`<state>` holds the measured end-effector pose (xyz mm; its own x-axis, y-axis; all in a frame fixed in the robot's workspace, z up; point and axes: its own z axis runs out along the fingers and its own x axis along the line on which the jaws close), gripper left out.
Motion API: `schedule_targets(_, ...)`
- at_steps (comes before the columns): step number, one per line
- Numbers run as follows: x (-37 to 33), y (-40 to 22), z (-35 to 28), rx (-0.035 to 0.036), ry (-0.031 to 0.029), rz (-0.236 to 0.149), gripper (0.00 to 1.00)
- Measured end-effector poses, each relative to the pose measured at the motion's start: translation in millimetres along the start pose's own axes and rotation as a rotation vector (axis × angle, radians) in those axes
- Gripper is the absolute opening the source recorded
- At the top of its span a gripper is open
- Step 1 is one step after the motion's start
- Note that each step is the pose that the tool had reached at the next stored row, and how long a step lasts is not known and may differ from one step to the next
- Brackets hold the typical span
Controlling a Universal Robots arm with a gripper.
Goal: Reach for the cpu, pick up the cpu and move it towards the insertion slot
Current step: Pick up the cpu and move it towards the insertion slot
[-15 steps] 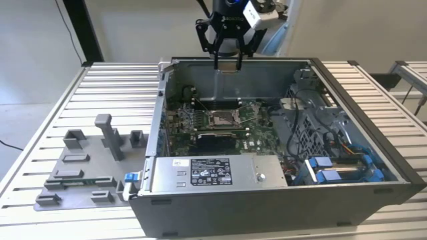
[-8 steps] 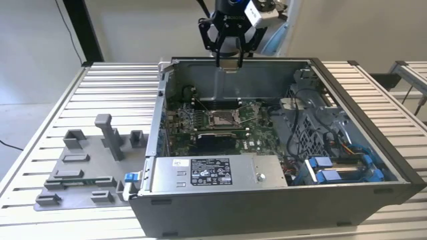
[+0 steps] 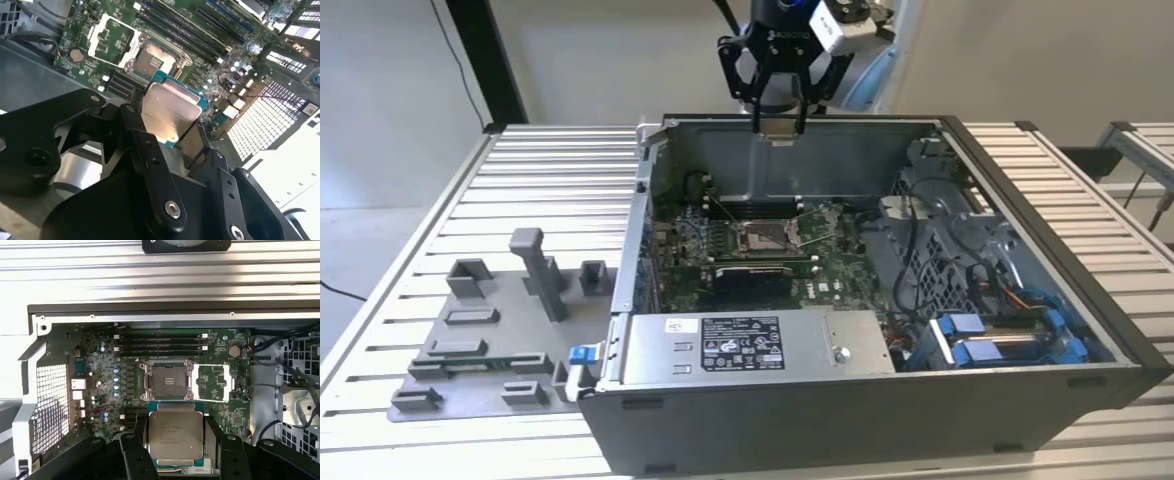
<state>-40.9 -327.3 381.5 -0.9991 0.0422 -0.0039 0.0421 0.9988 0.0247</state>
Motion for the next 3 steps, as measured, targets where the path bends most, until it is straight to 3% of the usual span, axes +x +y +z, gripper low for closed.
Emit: schedule_targets(3, 0.0, 0.0, 0.0, 0.0000, -0.0002, 0.000, 0.00)
